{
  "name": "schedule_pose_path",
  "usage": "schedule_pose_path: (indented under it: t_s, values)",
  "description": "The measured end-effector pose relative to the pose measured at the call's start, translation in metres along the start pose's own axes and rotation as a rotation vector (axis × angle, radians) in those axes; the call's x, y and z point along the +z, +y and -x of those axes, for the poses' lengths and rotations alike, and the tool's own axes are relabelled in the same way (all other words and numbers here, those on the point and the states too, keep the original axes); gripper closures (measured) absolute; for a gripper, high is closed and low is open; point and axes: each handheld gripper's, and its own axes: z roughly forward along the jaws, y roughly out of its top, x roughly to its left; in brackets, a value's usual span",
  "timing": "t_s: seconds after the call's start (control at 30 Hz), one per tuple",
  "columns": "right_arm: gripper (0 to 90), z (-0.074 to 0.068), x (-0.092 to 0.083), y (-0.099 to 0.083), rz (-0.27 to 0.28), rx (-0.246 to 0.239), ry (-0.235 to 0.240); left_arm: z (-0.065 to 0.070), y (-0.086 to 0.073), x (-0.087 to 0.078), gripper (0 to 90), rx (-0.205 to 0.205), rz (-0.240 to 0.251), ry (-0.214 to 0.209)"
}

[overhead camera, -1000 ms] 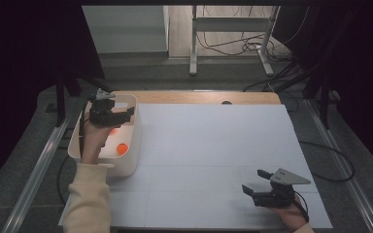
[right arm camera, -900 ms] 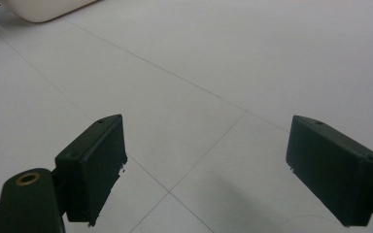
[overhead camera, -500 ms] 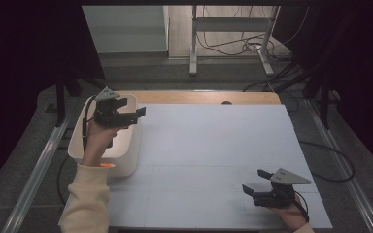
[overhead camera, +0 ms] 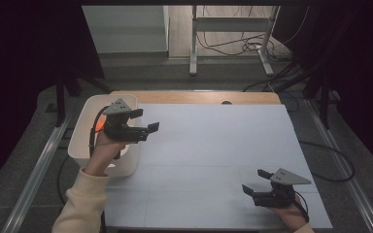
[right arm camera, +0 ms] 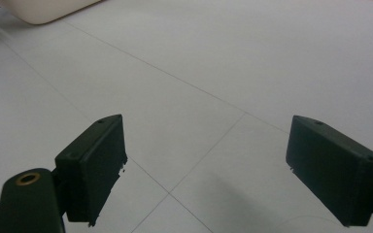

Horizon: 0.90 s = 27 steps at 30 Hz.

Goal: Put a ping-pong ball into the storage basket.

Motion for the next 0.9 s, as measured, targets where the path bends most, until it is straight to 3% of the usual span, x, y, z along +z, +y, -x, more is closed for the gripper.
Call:
schedule_pose_path:
  t_s: [0.3,0.73,0.9]
  values:
    - [15.1,0.000,0.000,0.000,0.002,0.002,0.001,0.019,-0.009,0.003,17.5,0.029,0.002,-0.042]
    - [15.1,0.000,-0.001,-0.001,0.005,0.005,-0.001,0.051,-0.033,0.008,17.6,0.070,-0.015,-0.042]
    - [15.1,0.000,-0.001,-0.001,0.004,0.001,-0.002,0.058,-0.045,0.009,17.6,0.062,-0.033,-0.052]
